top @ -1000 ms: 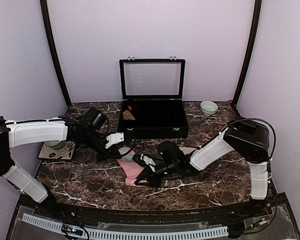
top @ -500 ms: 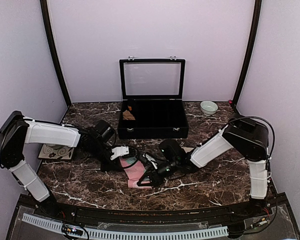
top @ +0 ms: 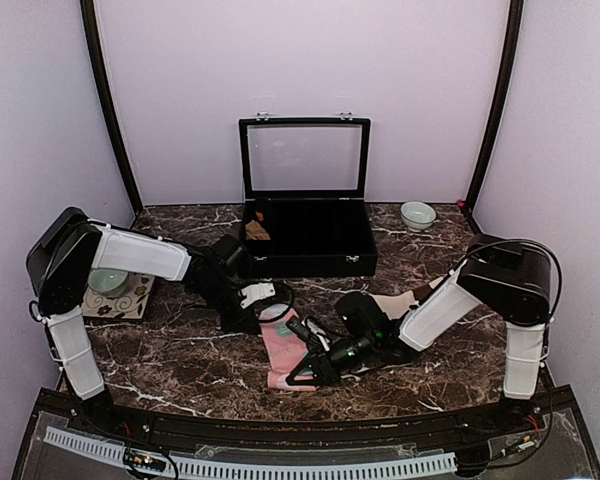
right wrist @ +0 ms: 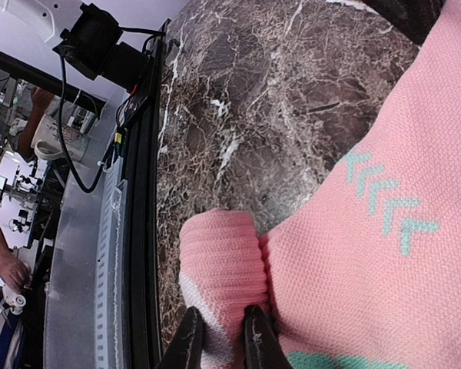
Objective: Roll the socks
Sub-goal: Roll the sock at the center of the board.
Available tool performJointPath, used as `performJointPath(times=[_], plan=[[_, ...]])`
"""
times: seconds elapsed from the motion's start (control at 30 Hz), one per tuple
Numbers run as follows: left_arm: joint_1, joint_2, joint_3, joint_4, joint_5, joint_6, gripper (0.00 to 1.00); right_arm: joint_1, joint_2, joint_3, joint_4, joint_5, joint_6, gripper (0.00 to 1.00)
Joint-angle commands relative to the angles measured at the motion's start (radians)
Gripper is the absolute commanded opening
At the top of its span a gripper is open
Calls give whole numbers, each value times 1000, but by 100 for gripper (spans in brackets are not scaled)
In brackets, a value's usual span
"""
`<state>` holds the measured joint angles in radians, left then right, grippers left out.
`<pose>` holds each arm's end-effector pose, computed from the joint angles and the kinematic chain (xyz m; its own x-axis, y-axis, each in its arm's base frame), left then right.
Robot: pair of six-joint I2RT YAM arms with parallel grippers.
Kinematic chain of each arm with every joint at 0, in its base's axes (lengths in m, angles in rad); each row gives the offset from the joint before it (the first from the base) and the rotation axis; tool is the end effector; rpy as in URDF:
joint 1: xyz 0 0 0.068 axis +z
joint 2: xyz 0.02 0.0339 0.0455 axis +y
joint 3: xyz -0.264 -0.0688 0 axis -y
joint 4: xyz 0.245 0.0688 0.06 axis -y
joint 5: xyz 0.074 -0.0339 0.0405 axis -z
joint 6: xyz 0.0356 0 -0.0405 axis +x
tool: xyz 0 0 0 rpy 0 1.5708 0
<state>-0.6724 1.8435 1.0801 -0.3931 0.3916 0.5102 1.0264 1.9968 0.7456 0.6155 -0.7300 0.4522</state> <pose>0.2674 -0.2303 0.1438 -0.2851 0.8040 -0.5219 0.9570 0.2691 -0.1083 0.1578 0.3065 0.0805 -0.6766 -0.4888 -0.5508 -0.6890 0.1562 0.7077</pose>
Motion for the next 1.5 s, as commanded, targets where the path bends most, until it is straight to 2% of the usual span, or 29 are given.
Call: performJointPath(times=[0.0, 0.2, 0.37, 0.7, 1.03, 1.2, 1.23, 1.27, 1.3, 1.33, 1.47], plan=[[-1, 37, 48, -42, 34, 6, 4, 47, 106, -111, -285, 122, 108, 9], [-1, 77, 96, -49, 40, 1, 4, 48, 115, -131, -270, 136, 223, 9], [4, 74, 108, -69, 57, 14, 4, 44, 149, -119, -323, 133, 258, 9], [34, 35, 112, -101, 82, 34, 4, 24, 197, -157, -287, 116, 350, 8], [45, -154, -5, -106, 150, 109, 4, 0, 231, -183, -223, 57, 403, 8], [47, -263, -46, -53, 69, 104, 4, -8, 234, -192, -203, 47, 420, 8], [51, -272, -51, -40, 64, 92, 10, -9, 234, -191, -206, 48, 419, 8], [66, -278, -55, -28, 71, 78, 44, -10, 234, -188, -212, 49, 415, 8], [88, -277, -64, -10, 85, 64, 90, -12, 233, -188, -217, 50, 411, 8], [97, -265, -63, -12, 115, 69, 98, -12, 231, -187, -222, 50, 408, 8], [91, -200, -16, -109, 211, 132, 99, -12, 222, -194, -260, 69, 385, 8]])
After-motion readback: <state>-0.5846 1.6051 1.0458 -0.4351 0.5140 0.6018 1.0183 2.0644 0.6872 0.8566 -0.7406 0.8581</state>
